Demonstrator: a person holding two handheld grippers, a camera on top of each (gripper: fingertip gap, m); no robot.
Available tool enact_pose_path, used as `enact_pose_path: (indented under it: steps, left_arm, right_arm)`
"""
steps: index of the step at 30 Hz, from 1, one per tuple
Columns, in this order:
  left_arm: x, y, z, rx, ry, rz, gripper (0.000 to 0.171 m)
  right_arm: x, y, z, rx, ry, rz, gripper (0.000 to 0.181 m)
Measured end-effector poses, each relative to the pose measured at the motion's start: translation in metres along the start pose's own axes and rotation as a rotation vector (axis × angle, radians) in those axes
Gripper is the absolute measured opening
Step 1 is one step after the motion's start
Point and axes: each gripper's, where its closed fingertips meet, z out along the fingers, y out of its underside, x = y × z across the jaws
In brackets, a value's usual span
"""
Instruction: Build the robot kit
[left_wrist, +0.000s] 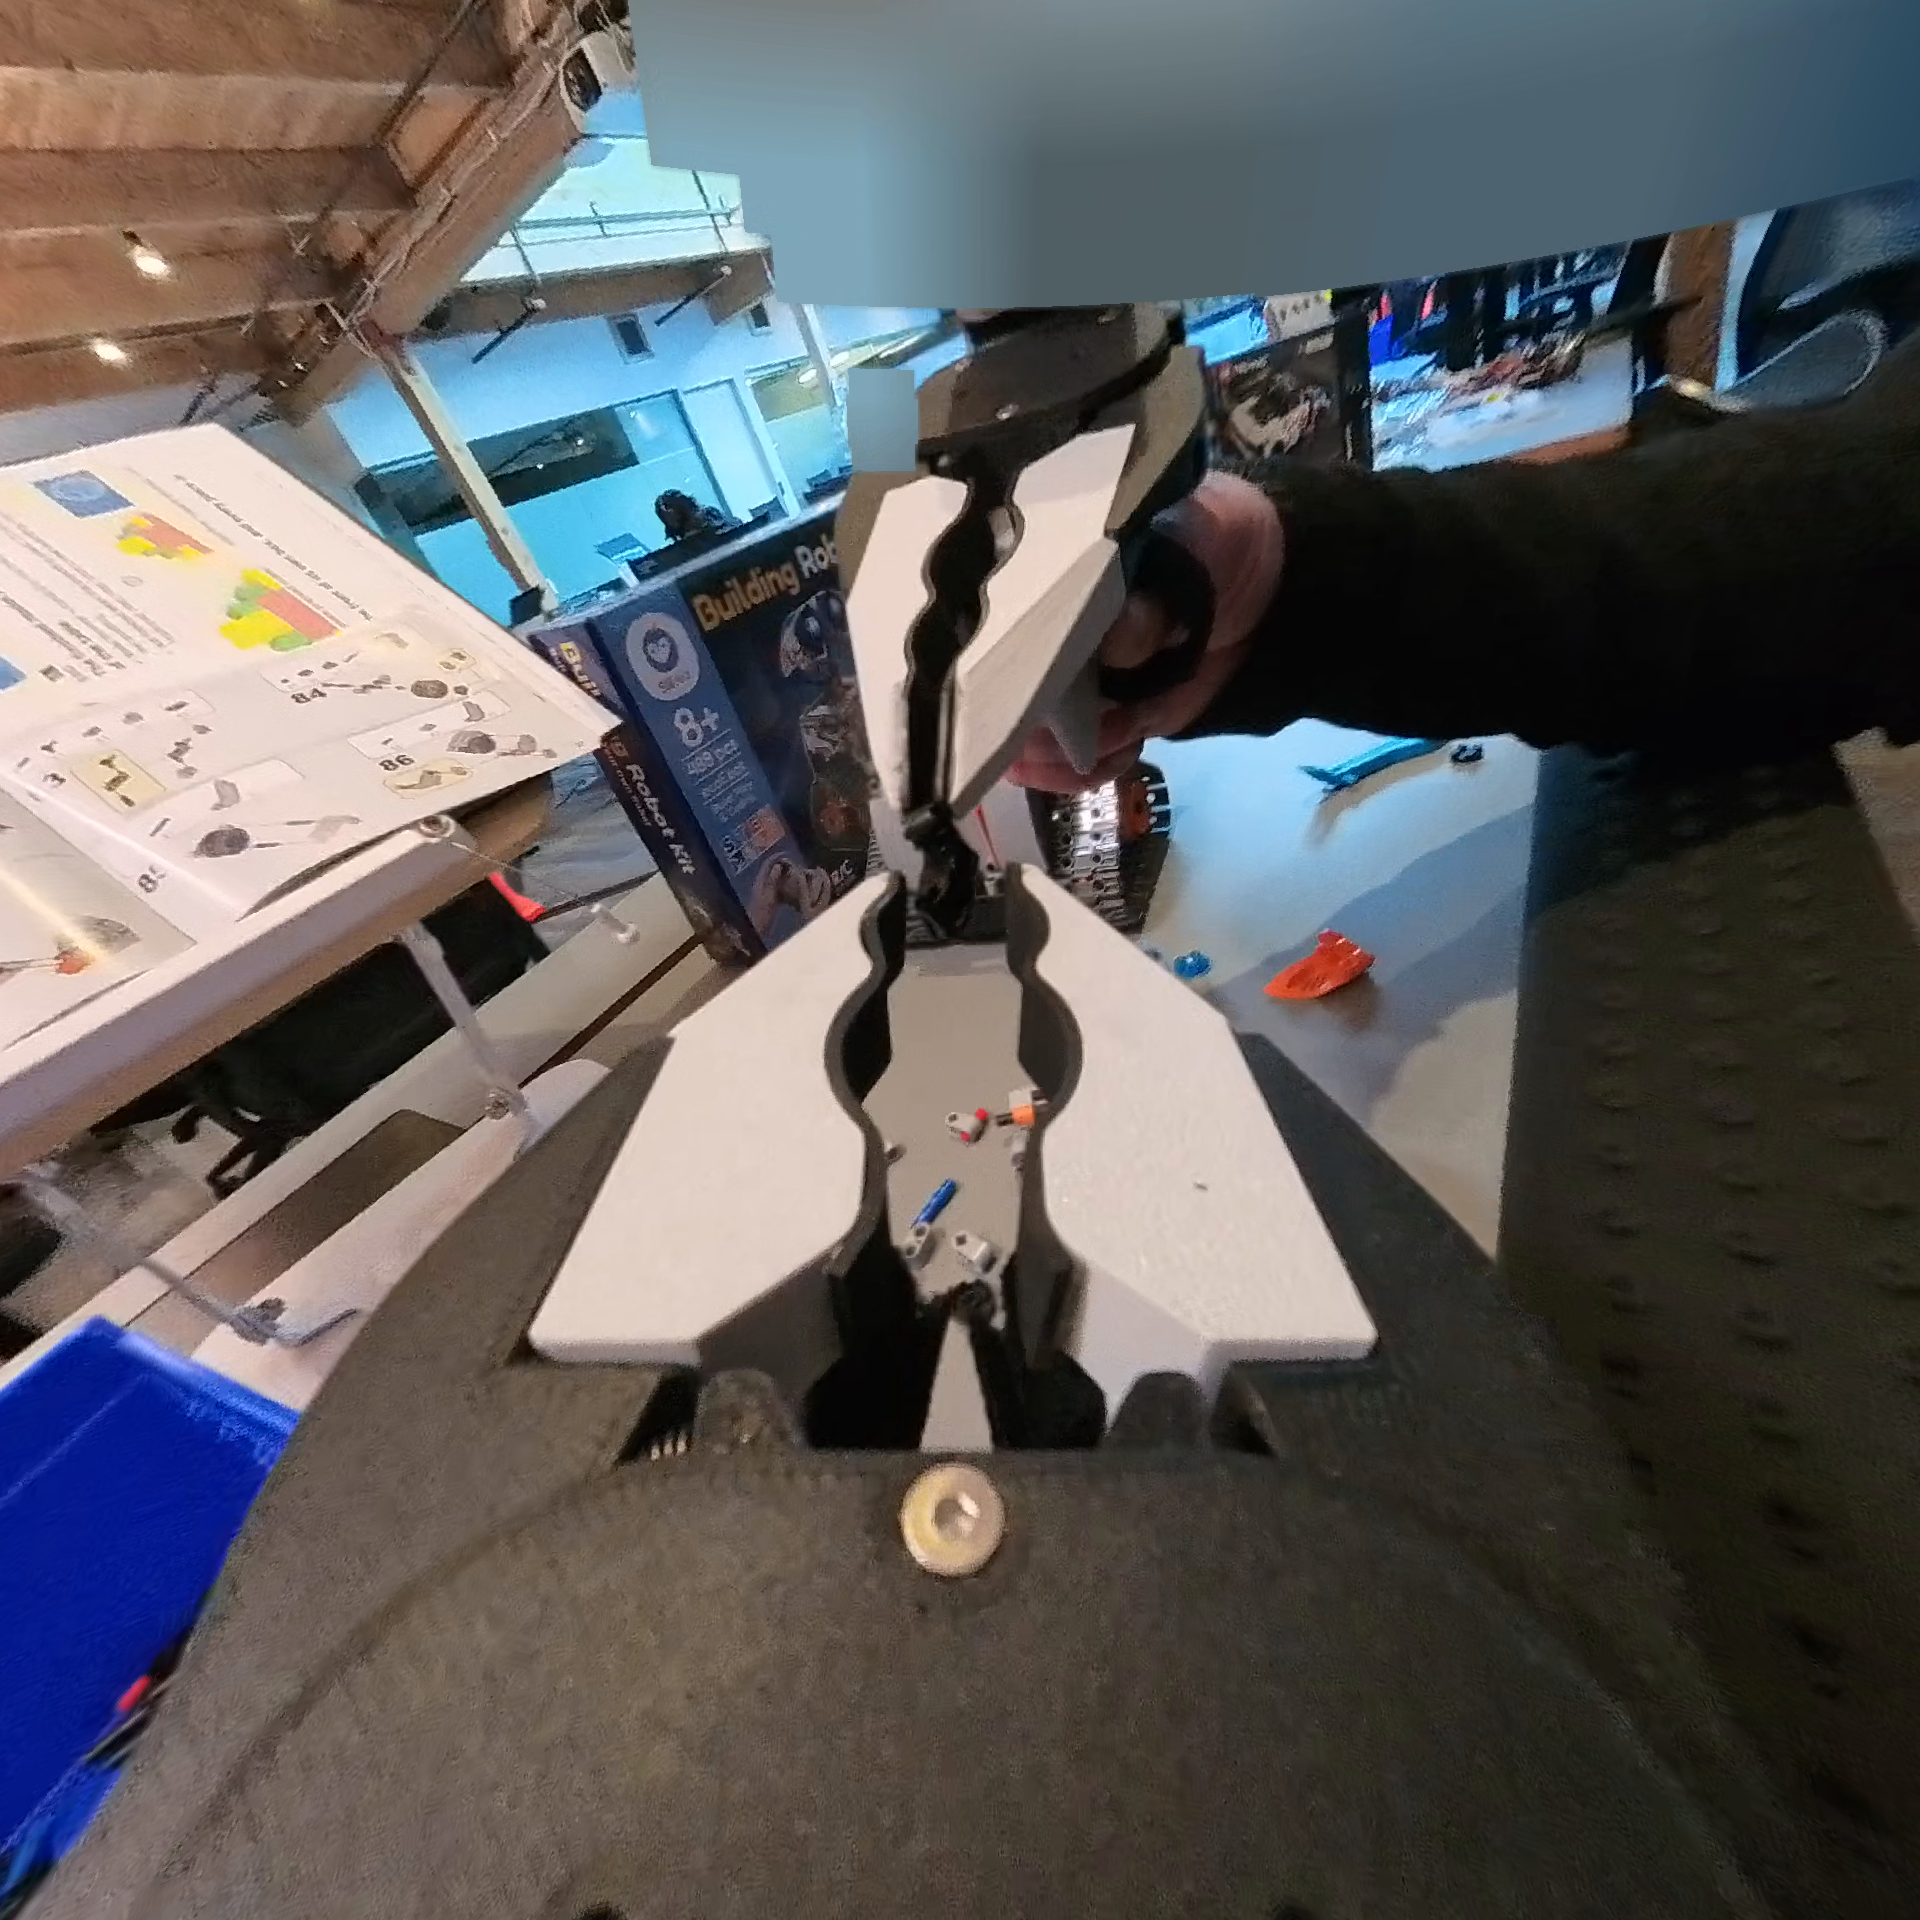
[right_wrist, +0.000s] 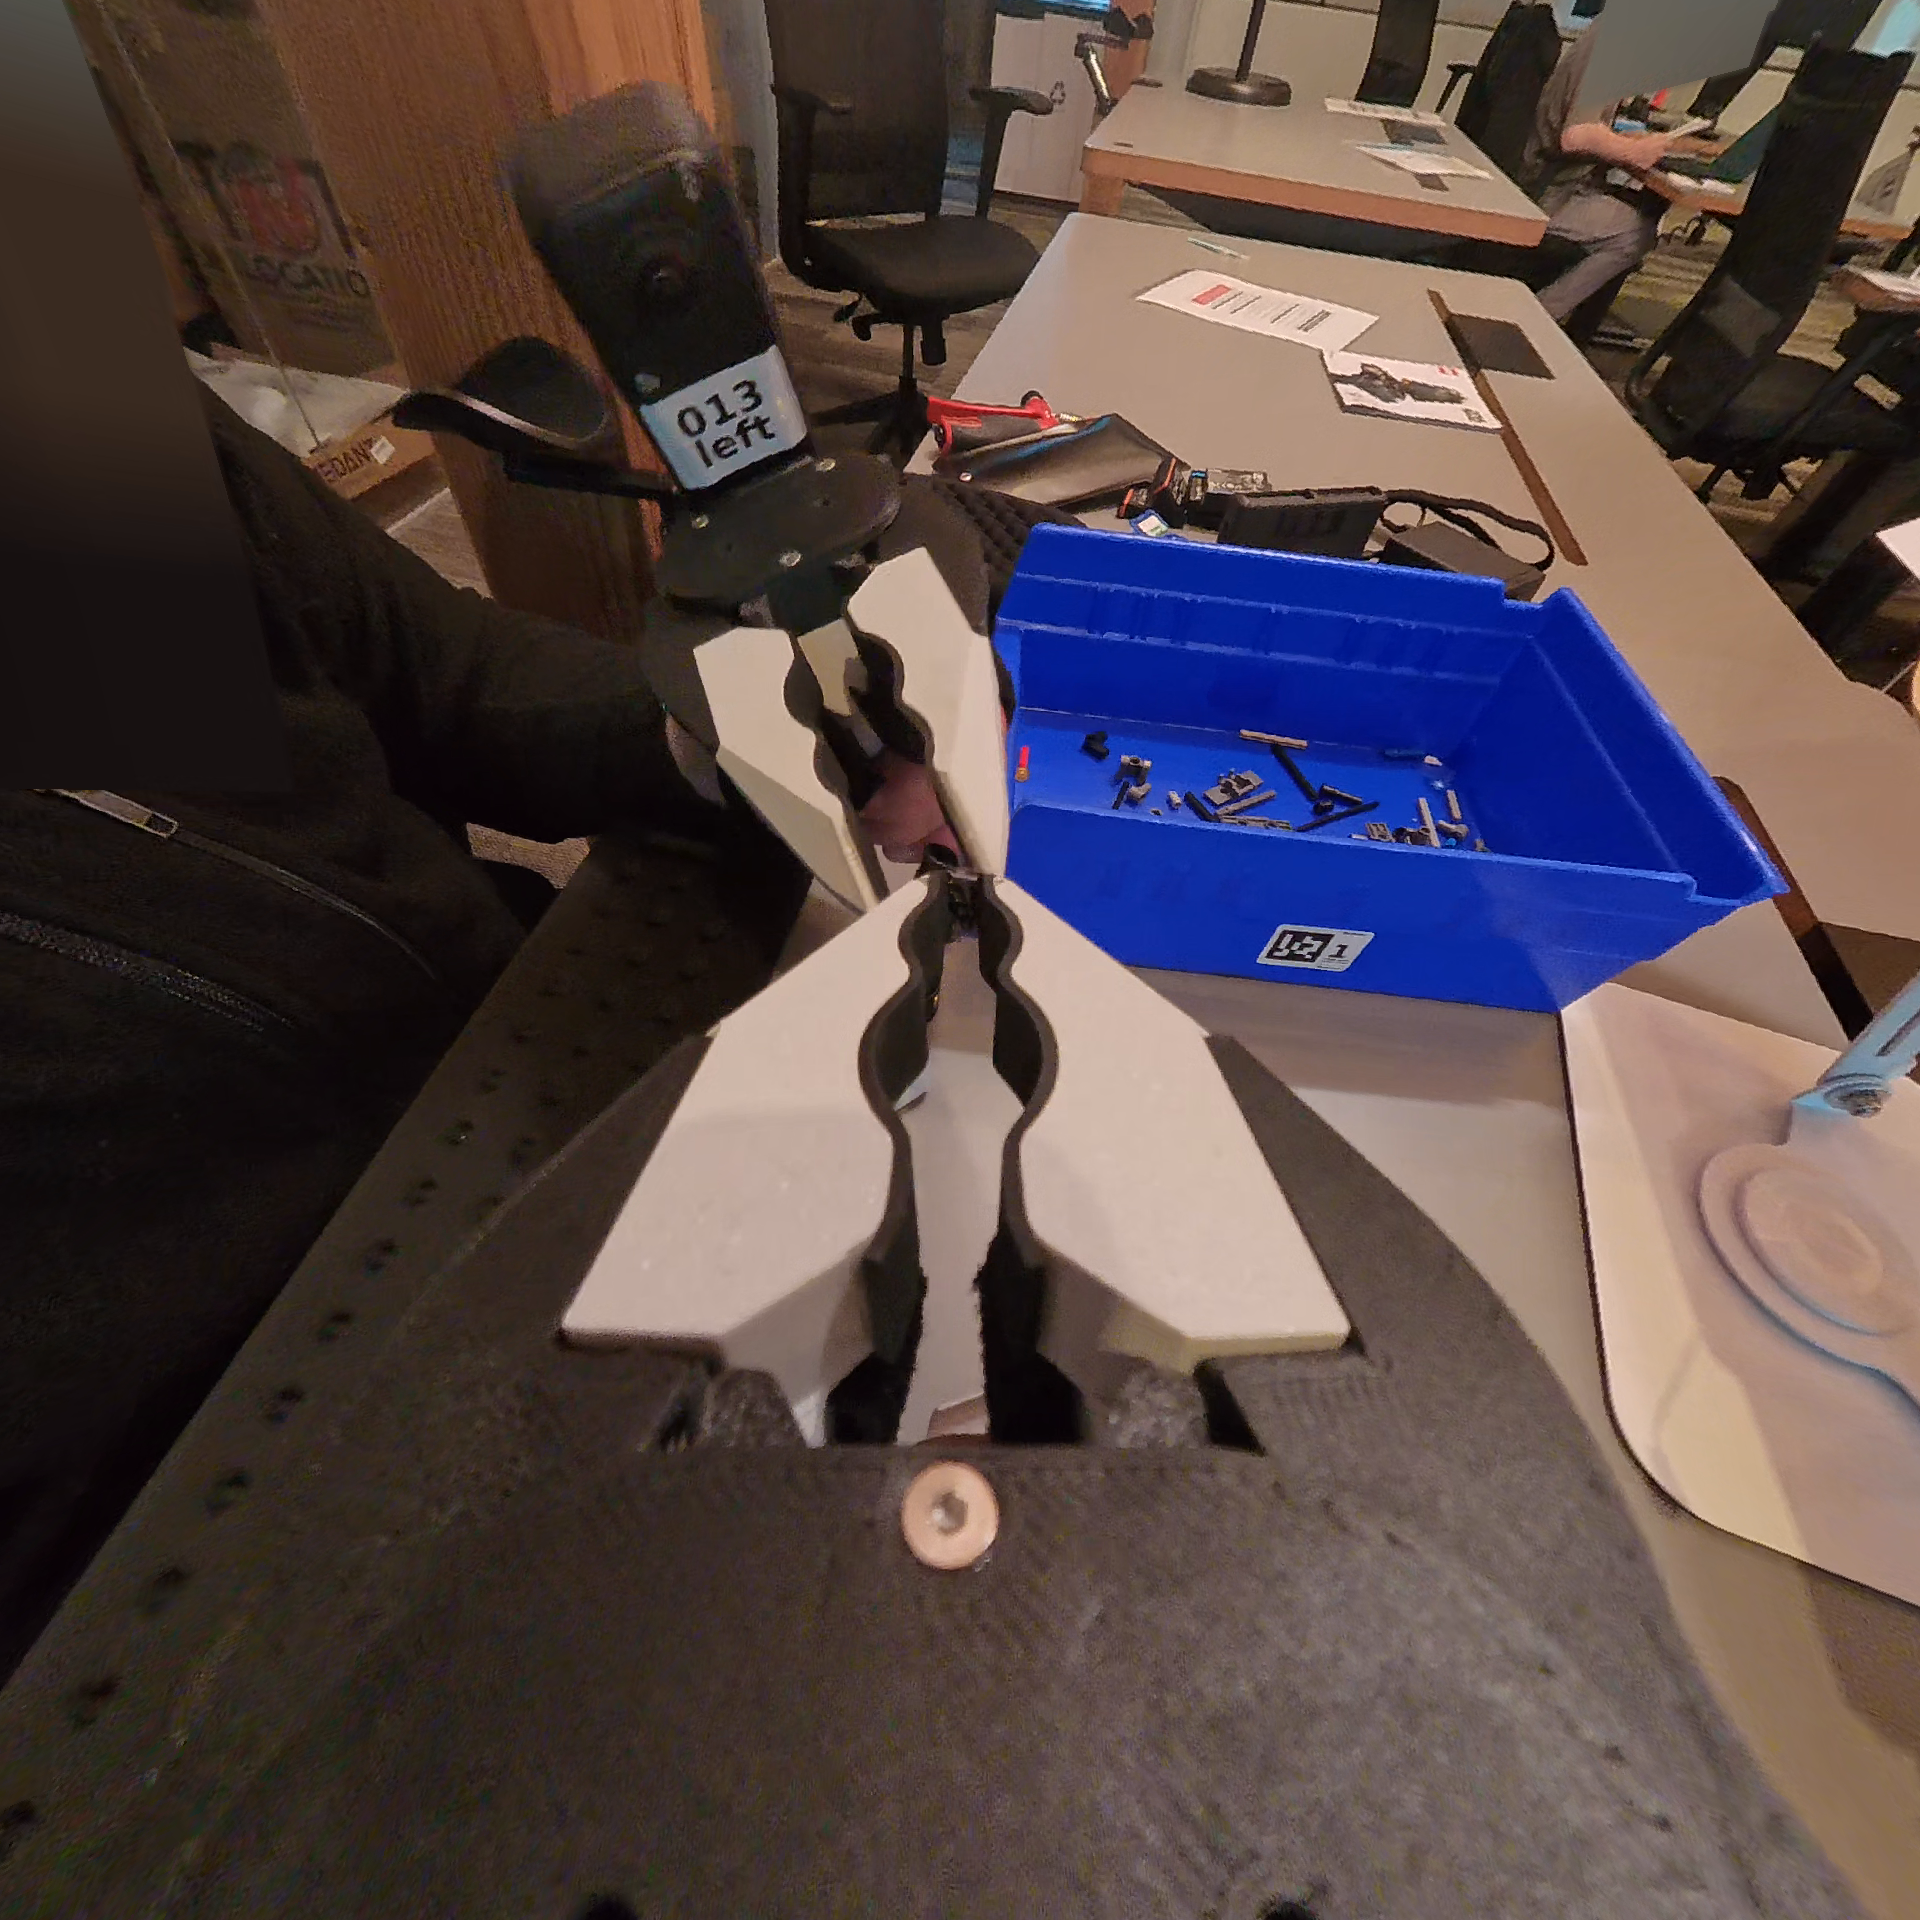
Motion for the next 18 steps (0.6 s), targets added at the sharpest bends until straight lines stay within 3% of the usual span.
enact_pose_path:
  steps: [4,10,18]
  left_arm:
    - [0.002,-0.002,0.001,0.017,0.033,-0.049,0.018]
    - [0.007,-0.007,0.0,0.064,0.09,-0.106,0.007]
    - [0.004,-0.006,-0.001,0.058,0.053,-0.08,0.006]
  right_arm:
    - [-0.004,0.004,0.003,-0.03,-0.003,-0.049,0.003]
    - [-0.012,0.001,0.005,-0.035,-0.003,-0.121,0.003]
    - [-0.003,0.001,0.005,-0.032,0.035,-0.096,0.013]
